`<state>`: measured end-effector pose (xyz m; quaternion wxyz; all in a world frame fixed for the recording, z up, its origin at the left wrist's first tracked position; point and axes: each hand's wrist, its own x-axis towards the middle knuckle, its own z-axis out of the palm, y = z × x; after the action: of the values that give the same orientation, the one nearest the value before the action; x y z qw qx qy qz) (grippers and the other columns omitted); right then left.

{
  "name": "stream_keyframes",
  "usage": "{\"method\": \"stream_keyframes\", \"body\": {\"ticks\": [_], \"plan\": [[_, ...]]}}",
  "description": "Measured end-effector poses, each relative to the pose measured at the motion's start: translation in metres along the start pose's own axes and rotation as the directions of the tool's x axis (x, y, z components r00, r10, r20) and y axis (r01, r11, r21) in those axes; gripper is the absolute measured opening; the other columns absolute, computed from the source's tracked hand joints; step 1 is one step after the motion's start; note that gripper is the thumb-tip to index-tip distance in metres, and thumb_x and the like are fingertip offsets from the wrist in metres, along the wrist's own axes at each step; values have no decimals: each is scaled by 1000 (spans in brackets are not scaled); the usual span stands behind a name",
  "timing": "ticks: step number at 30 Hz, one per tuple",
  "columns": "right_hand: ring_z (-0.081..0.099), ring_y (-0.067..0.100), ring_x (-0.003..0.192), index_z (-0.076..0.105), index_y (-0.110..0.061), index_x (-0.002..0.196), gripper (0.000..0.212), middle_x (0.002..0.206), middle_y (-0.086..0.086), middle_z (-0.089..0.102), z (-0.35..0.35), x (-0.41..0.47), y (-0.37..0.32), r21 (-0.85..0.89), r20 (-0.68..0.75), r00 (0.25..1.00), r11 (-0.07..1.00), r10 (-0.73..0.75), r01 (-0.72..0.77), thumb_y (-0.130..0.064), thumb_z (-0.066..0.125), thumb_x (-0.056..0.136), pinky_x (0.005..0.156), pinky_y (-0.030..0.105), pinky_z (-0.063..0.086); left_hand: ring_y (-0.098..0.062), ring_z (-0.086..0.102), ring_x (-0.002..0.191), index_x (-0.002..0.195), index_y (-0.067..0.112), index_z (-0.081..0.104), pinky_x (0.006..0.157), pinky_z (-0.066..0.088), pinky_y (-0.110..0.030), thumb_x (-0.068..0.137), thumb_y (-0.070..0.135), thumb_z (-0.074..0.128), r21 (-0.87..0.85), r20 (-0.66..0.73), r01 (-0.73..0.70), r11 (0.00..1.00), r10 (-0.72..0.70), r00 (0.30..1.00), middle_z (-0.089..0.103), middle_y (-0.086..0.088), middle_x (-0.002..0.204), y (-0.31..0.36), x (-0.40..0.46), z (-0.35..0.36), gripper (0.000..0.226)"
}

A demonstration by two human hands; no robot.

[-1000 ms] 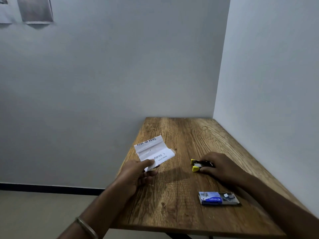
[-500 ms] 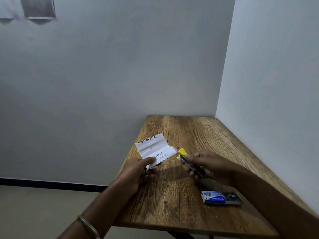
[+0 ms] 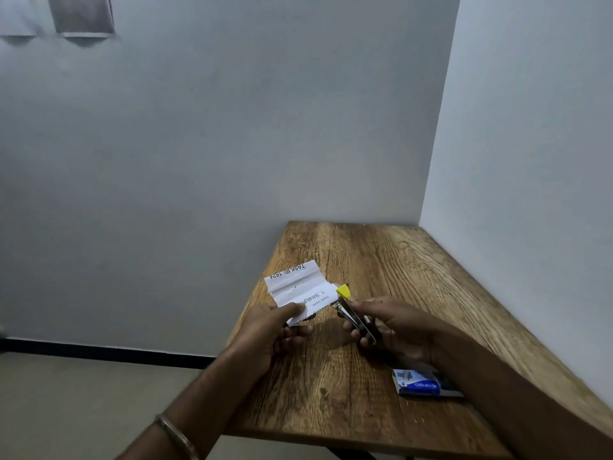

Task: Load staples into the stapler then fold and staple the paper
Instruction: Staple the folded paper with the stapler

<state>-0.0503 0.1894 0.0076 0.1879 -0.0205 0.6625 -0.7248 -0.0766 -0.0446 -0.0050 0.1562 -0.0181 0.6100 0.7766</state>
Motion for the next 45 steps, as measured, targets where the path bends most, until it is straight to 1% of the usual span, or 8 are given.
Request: {"method": "stream_keyframes", "body": {"ticks": [4, 9, 13, 19, 22, 25, 30, 45], "plan": [[67, 18, 74, 65, 10, 113, 57, 92, 15, 71, -2, -1, -1, 16, 35, 999, 1000, -13, 12, -35, 77, 80, 60, 26, 56, -22, 75, 61, 103, -1, 65, 43, 55, -23, 86, 9, 72, 16, 12, -18, 1000, 18, 1000, 78, -15, 79, 0, -2, 2, 21], [67, 16, 72, 67, 7, 111, 50, 91, 15, 73, 3, 2, -2, -27, -28, 1000, 1000, -8, 8, -34, 72, 84, 59, 25, 56, -21, 75, 63, 106, -1, 66, 45, 56, -24, 88, 11, 71, 76, 32, -46, 996, 43, 999, 79, -9, 81, -2, -5, 4, 22], [65, 14, 67, 64, 7, 116, 58, 84, 11, 73, 10, 4, -3, -74, -90, 995, 997, -29, 22, -39, 70, 82, 54, 23, 52, -20, 75, 62, 107, -1, 66, 45, 56, -24, 88, 11, 71, 97, 31, -35, 995, 33, 999, 79, -10, 79, 0, -6, 4, 24], [62, 14, 63, 62, 10, 117, 65, 78, 10, 70, 15, 6, 0, -43, -113, 994, 999, -9, 4, -43, 68, 80, 53, 22, 48, -19, 75, 62, 107, -1, 67, 45, 55, -22, 89, 12, 70, 105, 43, -40, 994, 35, 998, 79, -9, 80, -1, -7, 4, 23], [64, 14, 64, 63, 11, 112, 59, 79, 12, 71, 15, 8, 1, -30, -134, 991, 999, 13, -17, -40, 70, 82, 52, 22, 51, -18, 75, 62, 106, 0, 68, 45, 55, -22, 89, 12, 70, 106, 45, -47, 993, 42, 998, 79, -9, 81, -2, -7, 4, 21], [65, 14, 59, 64, 8, 103, 47, 73, 11, 72, 15, 11, 2, 11, -171, 984, 999, 40, -39, -34, 73, 84, 47, 22, 51, -18, 74, 61, 105, 0, 69, 45, 55, -22, 88, 12, 71, 105, 49, -53, 993, 48, 998, 79, -11, 81, -2, -6, 4, 21], [63, 13, 51, 64, 5, 95, 42, 64, 8, 69, 18, 18, 3, 40, -214, 971, 994, 110, -104, -36, 68, 86, 43, 21, 49, -19, 74, 62, 103, 2, 69, 47, 55, -23, 89, 11, 70, 97, 48, -59, 994, 54, 997, 78, -14, 79, -3, -6, 4, 17], [59, 11, 43, 62, 3, 93, 35, 54, 6, 67, 21, 21, 2, 58, -287, 947, 990, 142, -130, -31, 64, 91, 39, 20, 46, -19, 75, 63, 105, 2, 69, 48, 57, -23, 88, 13, 72, 111, 58, -77, 991, 71, 996, 79, -8, 82, -4, -6, 4, 20]]}}
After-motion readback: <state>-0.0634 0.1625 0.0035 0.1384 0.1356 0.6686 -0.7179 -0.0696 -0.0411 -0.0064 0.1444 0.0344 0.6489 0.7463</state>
